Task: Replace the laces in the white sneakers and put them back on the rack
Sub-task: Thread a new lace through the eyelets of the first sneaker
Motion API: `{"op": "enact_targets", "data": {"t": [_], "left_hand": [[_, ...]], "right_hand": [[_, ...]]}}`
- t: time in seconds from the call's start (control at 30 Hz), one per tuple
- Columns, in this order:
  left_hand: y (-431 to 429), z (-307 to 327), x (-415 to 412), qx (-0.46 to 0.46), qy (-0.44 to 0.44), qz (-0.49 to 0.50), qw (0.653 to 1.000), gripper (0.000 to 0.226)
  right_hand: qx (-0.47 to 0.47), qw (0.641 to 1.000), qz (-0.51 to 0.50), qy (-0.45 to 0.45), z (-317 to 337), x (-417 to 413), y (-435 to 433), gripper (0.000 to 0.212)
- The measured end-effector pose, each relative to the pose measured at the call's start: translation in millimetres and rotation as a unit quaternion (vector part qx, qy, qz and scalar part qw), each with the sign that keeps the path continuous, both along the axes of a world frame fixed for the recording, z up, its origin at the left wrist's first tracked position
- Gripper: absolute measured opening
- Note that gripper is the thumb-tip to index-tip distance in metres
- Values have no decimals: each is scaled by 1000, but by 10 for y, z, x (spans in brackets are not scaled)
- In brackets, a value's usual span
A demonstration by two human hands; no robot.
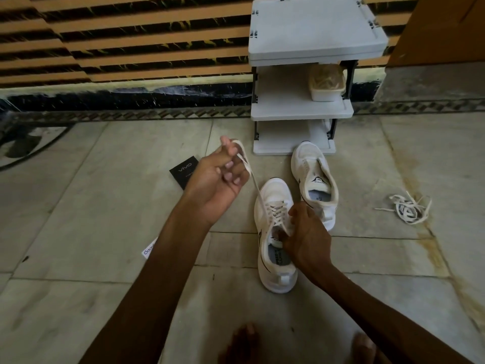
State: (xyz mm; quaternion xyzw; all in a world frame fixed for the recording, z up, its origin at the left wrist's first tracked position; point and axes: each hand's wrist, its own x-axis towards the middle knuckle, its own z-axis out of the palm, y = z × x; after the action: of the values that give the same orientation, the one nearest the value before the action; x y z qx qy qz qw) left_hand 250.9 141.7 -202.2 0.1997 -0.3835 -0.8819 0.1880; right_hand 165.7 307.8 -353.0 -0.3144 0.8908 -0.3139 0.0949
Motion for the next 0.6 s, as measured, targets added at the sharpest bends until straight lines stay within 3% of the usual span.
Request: {"op": "enact_targets", "data": {"t": [0.07, 0.13, 0.17, 0.2, 0.23, 0.3, 0.4, 0.47, 0.6], "left_hand": [[43, -42, -66, -165, -138, -37, 976, 24], [81, -103, -125, -383, -341, -44, 857, 28], [106, -145, -145, -457, -401, -24, 793, 27], [141, -193, -138, -508, -422, -6, 751, 26], [185, -242, -132, -535, -422, 0, 732, 28], [235, -373, -93, -544, -409, -19, 732, 33], [338, -541, -34, -525, -377, -64, 760, 22], [447, -660, 6, -516, -354, -81, 776, 18], [631, -920, 44, -548, -379, -113, 737, 10]], "right_hand": [[5, 1000, 12, -13, 24, -32, 5, 52], [14, 999, 37, -20, 72, -63, 20, 51], [19, 999, 47, -12, 105, -78, 31, 51], [22, 998, 55, 4, 136, -81, 56, 51], [23, 998, 59, 21, 172, -87, 83, 49], [34, 997, 64, 36, 250, -78, 137, 40], [77, 995, 65, -3, 327, -58, 213, 19], [83, 995, 60, -21, 330, -46, 243, 16], [63, 996, 58, -40, 277, -57, 246, 14]]}}
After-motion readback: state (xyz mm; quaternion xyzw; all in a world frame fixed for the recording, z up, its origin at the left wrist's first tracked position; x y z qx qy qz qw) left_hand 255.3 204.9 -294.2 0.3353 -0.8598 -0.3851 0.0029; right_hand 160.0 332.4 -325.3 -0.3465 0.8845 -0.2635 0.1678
